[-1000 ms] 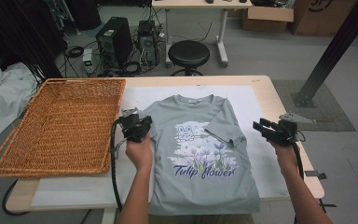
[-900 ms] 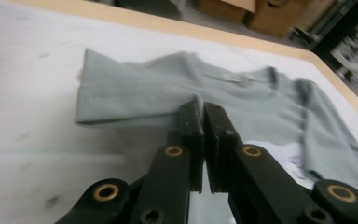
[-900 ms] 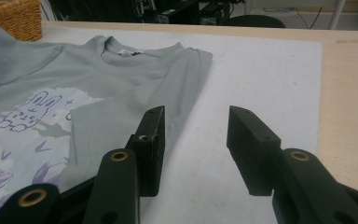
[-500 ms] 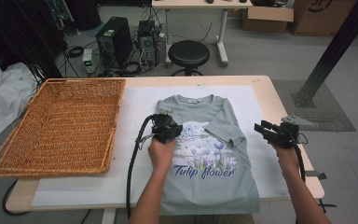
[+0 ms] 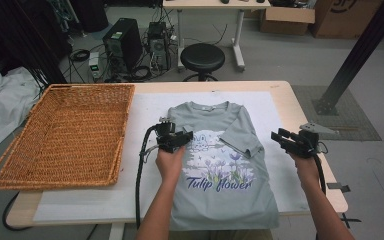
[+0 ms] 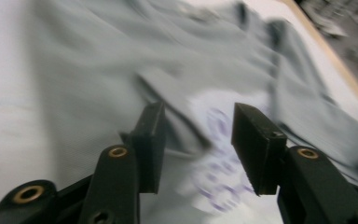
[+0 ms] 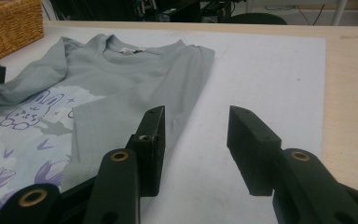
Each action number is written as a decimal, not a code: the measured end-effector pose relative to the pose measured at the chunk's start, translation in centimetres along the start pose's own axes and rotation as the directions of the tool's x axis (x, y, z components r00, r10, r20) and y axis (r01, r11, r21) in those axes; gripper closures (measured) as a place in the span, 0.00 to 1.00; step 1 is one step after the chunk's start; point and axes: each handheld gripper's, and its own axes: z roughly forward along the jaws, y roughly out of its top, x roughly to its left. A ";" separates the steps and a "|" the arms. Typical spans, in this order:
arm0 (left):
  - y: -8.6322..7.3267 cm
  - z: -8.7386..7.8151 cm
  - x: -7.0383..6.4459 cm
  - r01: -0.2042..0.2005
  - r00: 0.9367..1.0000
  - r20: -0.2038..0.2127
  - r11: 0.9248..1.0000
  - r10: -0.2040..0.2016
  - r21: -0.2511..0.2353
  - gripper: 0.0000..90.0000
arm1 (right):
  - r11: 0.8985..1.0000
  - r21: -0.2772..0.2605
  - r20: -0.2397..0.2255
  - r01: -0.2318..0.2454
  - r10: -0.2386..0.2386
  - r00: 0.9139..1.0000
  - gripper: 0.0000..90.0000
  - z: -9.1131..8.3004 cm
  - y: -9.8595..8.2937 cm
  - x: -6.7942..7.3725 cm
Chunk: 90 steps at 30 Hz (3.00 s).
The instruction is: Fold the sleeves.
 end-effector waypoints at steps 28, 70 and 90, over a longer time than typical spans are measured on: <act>-0.4 1.5 0.0 -0.356 0.893 -0.277 0.933 0.354 0.044 0.68 | 1.000 0.019 -0.005 0.023 -0.023 1.000 0.64 0.4 0.2 0.6; 0.4 1.4 -3.0 -0.350 0.936 0.045 0.937 0.350 -0.017 0.53 | 0.999 0.033 -0.019 0.024 -0.023 1.000 0.63 0.2 -0.1 1.0; -1.0 -5.8 -0.1 -0.362 0.932 -0.149 0.880 0.331 -0.307 0.37 | 0.997 -0.003 0.032 0.083 -0.083 0.996 0.50 -0.5 0.4 1.2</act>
